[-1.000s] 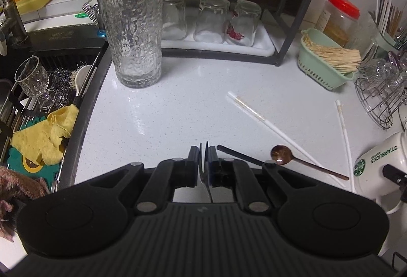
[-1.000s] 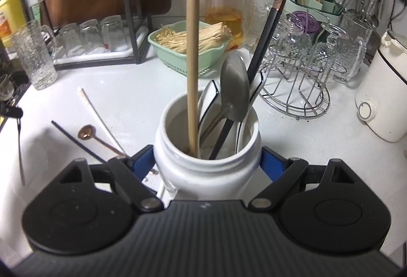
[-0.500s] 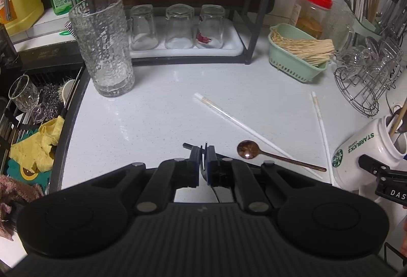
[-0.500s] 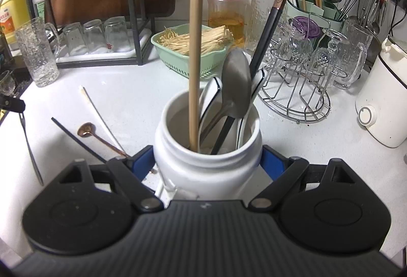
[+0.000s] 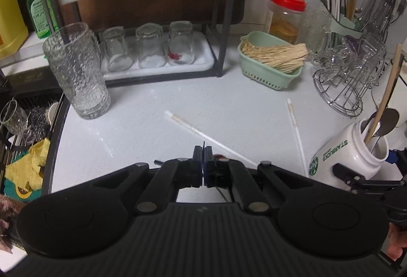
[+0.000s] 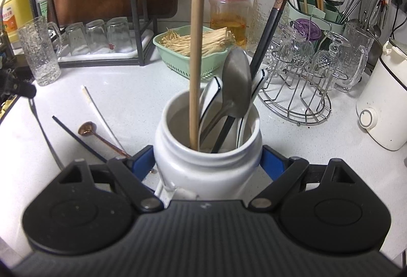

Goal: Organize utensils
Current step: 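Lift the silver fork and carry it above the white jar, then lower the silver fork into the white jar with the left gripper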

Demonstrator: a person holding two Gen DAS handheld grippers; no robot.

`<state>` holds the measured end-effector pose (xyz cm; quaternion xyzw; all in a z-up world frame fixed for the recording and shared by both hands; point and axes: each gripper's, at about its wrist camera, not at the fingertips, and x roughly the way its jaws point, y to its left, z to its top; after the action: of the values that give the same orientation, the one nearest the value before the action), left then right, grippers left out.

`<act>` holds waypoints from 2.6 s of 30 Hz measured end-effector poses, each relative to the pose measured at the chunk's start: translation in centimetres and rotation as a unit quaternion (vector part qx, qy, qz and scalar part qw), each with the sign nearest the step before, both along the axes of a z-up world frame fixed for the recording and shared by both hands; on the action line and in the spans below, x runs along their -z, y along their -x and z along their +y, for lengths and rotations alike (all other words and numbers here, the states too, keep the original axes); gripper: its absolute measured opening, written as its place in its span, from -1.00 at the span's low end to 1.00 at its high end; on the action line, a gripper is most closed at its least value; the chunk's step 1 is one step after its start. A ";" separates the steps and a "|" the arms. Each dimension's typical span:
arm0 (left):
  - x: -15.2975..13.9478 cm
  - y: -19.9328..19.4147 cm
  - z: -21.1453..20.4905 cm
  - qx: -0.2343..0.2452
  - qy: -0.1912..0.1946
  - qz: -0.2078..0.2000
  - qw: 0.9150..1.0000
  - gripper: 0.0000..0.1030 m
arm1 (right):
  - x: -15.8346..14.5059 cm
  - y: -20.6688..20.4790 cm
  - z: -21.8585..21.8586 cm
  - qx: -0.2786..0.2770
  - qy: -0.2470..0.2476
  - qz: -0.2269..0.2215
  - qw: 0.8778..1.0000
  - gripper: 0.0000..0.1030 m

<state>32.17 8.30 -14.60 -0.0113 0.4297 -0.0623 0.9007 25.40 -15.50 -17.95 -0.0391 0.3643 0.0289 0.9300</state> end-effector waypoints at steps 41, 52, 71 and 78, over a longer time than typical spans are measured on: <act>-11.0 -0.9 -13.6 0.118 0.022 -0.095 0.988 -0.98 | 0.2 0.5 -0.3 -0.006 -0.012 -0.012 1.000 0.75; -9.2 -1.5 -16.9 0.166 -0.009 -0.072 0.983 -0.98 | 0.2 0.4 -0.3 -0.010 -0.012 -0.013 1.000 0.75; -7.0 -2.6 -18.8 0.200 -0.016 0.041 0.979 -0.96 | 0.3 0.1 -0.3 -0.010 -0.013 -0.016 1.000 0.75; -7.6 -2.0 -20.0 0.215 -0.032 0.030 0.976 -0.60 | 0.3 0.0 -0.4 -0.010 -0.014 -0.018 1.000 0.75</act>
<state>34.13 -11.66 -7.01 0.1079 0.4504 -0.2401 0.8532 25.38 -15.91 -18.25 -0.0302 0.3463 0.0430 0.9366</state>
